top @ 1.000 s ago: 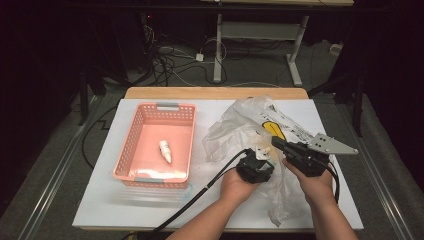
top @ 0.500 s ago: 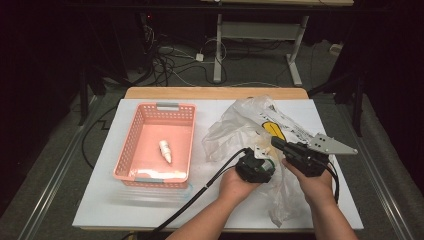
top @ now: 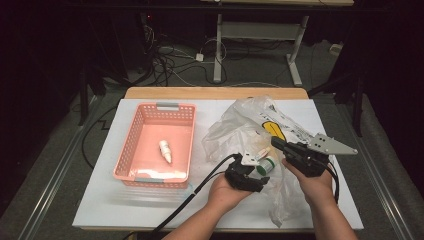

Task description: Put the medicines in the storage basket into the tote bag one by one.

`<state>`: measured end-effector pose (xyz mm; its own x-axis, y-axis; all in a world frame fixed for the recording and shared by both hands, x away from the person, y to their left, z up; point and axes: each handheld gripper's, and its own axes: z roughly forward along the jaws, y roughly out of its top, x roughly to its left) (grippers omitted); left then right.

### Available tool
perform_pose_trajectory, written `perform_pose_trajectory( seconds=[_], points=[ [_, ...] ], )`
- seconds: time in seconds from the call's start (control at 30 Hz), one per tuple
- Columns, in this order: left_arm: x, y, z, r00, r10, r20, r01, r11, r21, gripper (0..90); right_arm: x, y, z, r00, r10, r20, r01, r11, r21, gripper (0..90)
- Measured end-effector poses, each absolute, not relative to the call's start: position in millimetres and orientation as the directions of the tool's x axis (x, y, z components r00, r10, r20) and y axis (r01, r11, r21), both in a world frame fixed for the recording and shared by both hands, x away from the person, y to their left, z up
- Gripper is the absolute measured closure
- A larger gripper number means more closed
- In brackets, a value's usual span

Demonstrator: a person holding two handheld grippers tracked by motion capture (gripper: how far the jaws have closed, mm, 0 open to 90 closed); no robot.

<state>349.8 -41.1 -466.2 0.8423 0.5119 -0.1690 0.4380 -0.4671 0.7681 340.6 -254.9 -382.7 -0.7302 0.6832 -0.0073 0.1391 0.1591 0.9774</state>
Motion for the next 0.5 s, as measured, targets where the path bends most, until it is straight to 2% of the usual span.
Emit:
perform_pose_trajectory(
  seconds=[0.2, 0.43, 0.5],
  points=[
    [335.6, -27.5, -463.0, 0.859, 0.477, -0.185, 0.425, -0.465, 0.776, 24.0, 340.3, -255.3, -382.4, -0.729, 0.685, -0.007, 0.140, 0.158, 0.978, 90.0],
    [317.9, -12.7, -452.1, 0.866, 0.462, -0.191, 0.416, -0.456, 0.787, 13.8, 340.0, -256.1, -381.8, -0.726, 0.687, -0.010, 0.135, 0.157, 0.978, 90.0],
    [314.8, -9.5, -449.6, 0.863, 0.468, -0.189, 0.422, -0.465, 0.778, 5.8, 340.0, -255.9, -381.9, -0.726, 0.687, -0.010, 0.135, 0.157, 0.978, 90.0]
  ],
)
